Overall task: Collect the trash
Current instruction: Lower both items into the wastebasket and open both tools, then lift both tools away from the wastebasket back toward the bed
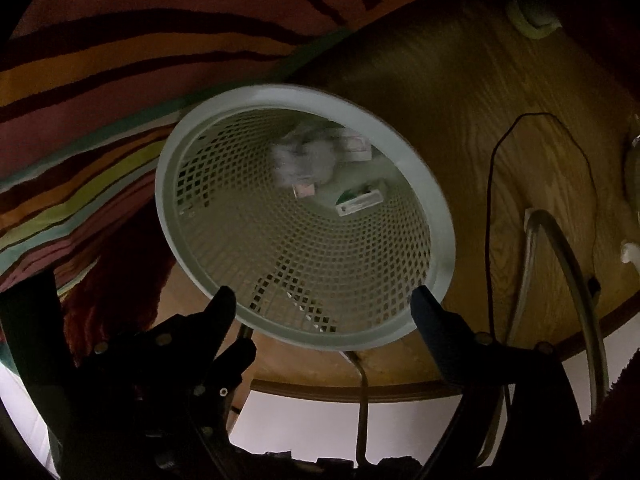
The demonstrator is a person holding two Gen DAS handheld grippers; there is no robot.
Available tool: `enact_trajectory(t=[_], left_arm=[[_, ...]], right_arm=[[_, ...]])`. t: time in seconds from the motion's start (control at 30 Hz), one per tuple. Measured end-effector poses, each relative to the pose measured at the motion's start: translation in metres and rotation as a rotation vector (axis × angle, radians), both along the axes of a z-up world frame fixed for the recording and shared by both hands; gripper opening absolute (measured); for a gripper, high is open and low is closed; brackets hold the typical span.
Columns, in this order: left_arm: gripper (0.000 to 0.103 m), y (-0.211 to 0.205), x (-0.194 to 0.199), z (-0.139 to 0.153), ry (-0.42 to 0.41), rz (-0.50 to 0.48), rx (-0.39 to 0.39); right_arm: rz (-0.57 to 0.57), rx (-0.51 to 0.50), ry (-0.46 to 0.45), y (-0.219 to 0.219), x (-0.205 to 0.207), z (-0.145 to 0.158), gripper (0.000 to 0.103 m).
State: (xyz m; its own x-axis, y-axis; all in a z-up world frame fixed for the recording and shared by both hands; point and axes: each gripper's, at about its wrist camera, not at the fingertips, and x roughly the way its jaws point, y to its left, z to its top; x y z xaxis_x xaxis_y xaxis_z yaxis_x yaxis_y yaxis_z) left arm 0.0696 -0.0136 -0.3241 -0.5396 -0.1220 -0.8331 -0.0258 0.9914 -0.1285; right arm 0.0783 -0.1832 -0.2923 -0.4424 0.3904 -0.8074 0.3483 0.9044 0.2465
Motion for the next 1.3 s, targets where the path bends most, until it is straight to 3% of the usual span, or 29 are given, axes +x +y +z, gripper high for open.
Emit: enact_trajectory(t=[0.37,0.7,1.0,1.3], left_arm=[[0.088,0.013,0.001,0.018,-0.048,0.063,0.024],[0.088,0.013,0.0,0.052,-0.161,0.072,0.017],[0.088,0.026,0.001,0.091,-0.307,0.129,0.033],[0.088,0.033,0.002,0.154,-0.556,0.152,0.046]], right_arm=[[-0.045,-0.007,-0.036,-0.01,-0.003,0.015,0.085],[-0.042,-0.022,-0.171,-0.017,-0.003,0.058,0.085],[-0.015,-0.032,-0.341,-0.014,-0.002,0.104,0.085],[0.043,-0.085,-0.575,-0.015,0.007,0.162,0.085]])
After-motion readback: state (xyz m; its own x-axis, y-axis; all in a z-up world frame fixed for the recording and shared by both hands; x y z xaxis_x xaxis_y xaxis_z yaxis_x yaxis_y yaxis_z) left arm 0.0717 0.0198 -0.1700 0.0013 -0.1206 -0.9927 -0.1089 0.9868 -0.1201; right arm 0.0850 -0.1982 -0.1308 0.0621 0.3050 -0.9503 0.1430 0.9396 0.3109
